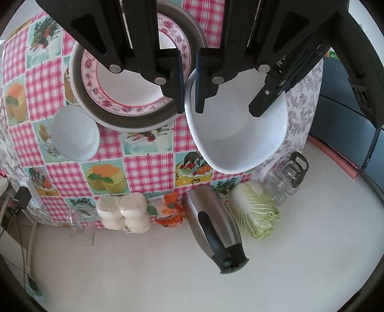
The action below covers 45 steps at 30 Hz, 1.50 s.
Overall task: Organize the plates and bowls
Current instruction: 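Lift the white square bowl with both grippers and carry it over the steel tray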
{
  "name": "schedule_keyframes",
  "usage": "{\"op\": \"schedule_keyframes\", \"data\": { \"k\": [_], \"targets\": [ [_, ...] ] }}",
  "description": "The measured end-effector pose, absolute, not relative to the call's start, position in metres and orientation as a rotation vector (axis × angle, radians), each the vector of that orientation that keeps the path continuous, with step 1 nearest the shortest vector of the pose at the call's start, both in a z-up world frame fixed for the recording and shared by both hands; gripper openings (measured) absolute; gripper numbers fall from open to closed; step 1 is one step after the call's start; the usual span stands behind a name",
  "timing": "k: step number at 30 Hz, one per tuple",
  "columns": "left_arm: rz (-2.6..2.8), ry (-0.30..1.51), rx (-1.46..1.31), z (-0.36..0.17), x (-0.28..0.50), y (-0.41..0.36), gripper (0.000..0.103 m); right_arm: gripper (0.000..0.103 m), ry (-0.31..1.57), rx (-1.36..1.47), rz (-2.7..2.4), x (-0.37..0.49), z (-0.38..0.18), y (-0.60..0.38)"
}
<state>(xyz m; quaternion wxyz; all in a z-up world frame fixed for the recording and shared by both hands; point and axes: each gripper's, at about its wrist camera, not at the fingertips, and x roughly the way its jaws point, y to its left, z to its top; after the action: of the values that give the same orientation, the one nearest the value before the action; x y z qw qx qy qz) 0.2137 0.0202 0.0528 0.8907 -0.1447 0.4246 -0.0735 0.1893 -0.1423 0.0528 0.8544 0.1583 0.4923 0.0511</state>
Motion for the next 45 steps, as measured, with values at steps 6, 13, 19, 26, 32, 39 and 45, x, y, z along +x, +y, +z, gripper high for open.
{"op": "schedule_keyframes", "data": {
  "k": [6,13,19,26,32,39,45],
  "targets": [
    [-0.172,0.864,-0.291,0.059,0.194,0.006,0.018,0.009,0.997,0.369,0.112,0.163,0.056,-0.160],
    [-0.170,0.871,-0.248,0.056,0.179,-0.006,0.018,0.009,0.974,0.411,0.120,0.143,0.049,-0.172],
    [-0.181,0.892,-0.219,0.050,0.178,-0.014,0.018,0.009,0.949,0.443,0.122,0.134,0.040,-0.180],
    [-0.189,0.900,-0.167,0.047,0.178,-0.029,0.017,0.009,0.915,0.455,0.118,0.128,0.033,-0.191],
    [-0.201,0.912,-0.149,0.046,0.178,-0.040,0.018,0.010,0.917,0.510,0.133,0.126,0.027,-0.207],
    [-0.220,0.919,-0.107,0.045,0.174,-0.059,0.018,0.010,0.904,0.545,0.126,0.119,0.028,-0.225],
    [-0.228,0.940,-0.083,0.038,0.173,-0.074,0.018,0.010,0.912,0.562,0.117,0.117,0.025,-0.239]
  ]
}}
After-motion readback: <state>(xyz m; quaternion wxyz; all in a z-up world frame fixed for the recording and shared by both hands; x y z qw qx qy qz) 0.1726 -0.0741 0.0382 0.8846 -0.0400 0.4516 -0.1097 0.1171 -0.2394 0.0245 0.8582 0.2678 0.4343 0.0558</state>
